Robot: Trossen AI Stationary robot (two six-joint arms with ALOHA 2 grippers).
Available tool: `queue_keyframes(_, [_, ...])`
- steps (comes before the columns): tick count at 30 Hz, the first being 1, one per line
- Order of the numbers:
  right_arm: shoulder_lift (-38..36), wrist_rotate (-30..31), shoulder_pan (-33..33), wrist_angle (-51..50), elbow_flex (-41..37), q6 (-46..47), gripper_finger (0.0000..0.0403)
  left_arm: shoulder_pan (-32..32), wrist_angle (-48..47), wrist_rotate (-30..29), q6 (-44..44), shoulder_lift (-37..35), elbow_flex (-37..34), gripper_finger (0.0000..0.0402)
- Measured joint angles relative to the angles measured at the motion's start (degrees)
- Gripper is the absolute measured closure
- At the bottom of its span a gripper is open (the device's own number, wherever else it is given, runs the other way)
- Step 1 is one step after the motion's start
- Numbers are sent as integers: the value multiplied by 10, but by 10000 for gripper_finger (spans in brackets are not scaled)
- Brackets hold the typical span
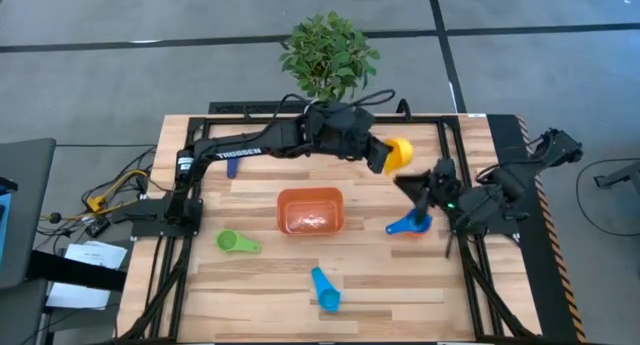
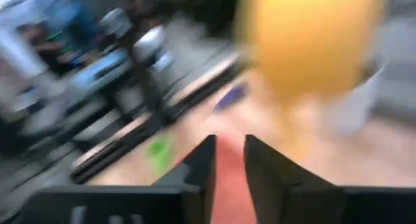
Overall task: Nest measuring cups in basket
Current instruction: Stack the yellow measuring cup on top of the blue measuring cup
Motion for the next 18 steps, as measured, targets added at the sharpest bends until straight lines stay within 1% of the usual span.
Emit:
queue_keyframes(1, [-12, -38, 0, -28, 0, 34, 287, 5, -5, 5, 15, 3, 0, 400])
queue_keyframes(3, [-37, -123, 0, -90, 0, 106, 263, 13, -47, 9, 44, 4, -1, 401])
queue_keyframes(5, [-64, -202, -1, -158, 0, 181, 246, 15, -77, 11, 55, 5, 0, 401])
queue_keyframes(7, [-87, -253, -1, -221, 0, 269, 236, 14, -91, 13, 55, 15, 0, 401])
queue_keyframes(9, [-107, -275, 3, -279, 0, 349, 232, 13, -94, 21, 47, 33, 0, 401])
queue_keyframes(12, [-138, -275, 12, -338, 0, 429, 234, 7, -91, 35, 12, 64, 9, 401])
queue_keyframes(15, [-165, -274, 17, -366, 2, 454, 244, -1, -89, 59, -22, 100, 31, 401])
queue_keyframes(18, [-177, -273, 11, -386, 7, 458, 259, -10, -75, 65, -43, 134, 52, 401])
